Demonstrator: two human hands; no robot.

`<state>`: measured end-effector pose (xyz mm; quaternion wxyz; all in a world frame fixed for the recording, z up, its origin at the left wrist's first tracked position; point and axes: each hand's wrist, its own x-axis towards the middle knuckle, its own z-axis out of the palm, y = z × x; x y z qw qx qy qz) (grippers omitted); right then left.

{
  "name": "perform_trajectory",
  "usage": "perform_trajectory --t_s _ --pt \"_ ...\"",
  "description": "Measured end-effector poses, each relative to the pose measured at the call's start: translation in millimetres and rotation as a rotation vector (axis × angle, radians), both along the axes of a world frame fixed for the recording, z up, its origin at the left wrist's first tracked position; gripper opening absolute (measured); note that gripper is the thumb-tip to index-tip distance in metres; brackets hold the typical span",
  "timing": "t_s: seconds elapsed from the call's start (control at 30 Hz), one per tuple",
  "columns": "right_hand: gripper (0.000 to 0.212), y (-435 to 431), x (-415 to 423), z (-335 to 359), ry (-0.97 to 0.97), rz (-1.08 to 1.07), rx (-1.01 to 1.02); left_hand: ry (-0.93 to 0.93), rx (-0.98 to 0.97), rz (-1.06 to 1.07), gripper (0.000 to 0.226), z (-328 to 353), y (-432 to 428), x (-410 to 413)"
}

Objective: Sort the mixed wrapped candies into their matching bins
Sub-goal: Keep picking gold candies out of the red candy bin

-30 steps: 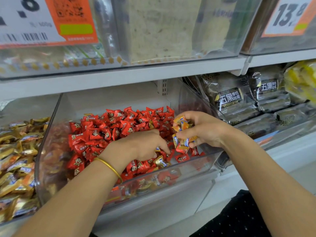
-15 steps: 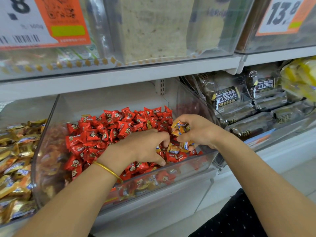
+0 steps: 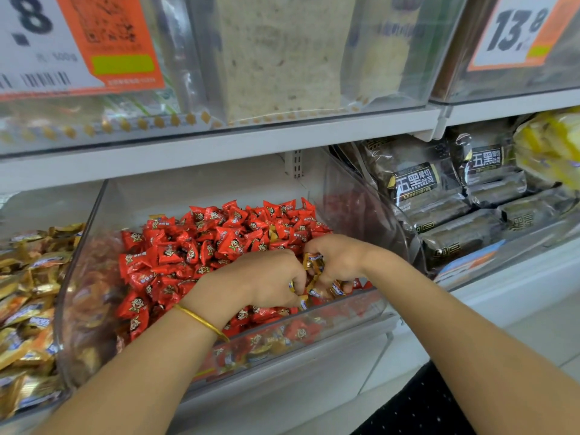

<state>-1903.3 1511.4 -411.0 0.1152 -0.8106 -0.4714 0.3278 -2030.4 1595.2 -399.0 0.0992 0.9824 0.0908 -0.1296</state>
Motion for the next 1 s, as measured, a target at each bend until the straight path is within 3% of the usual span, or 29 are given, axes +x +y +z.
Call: perform_trajectory --t_s 0.17,0.47,0.6,0.8,1.0 --pt "0.024 1 0 0 -0.058 0.033 -0.018 -0.067 -0.065 0.078 0.017 -1 5 -3" --pt "0.033 -3 -4 3 -0.022 0.068 -0.049 -0.163 -0.149 0.182 0.016 6 7 -7" --pt "0.036 -7 4 5 0.154 -0.203 0.224 -0.293 -0.191 0.217 0.014 13 12 -8" --pt "0.028 -13 4 21 0.325 -0.386 0.475 -0.496 -0.323 0.326 0.021 22 13 -13" --pt "0.027 -22 -7 43 0.761 -0.436 0.609 -0.543 -0.751 0.519 0.017 36 16 -38"
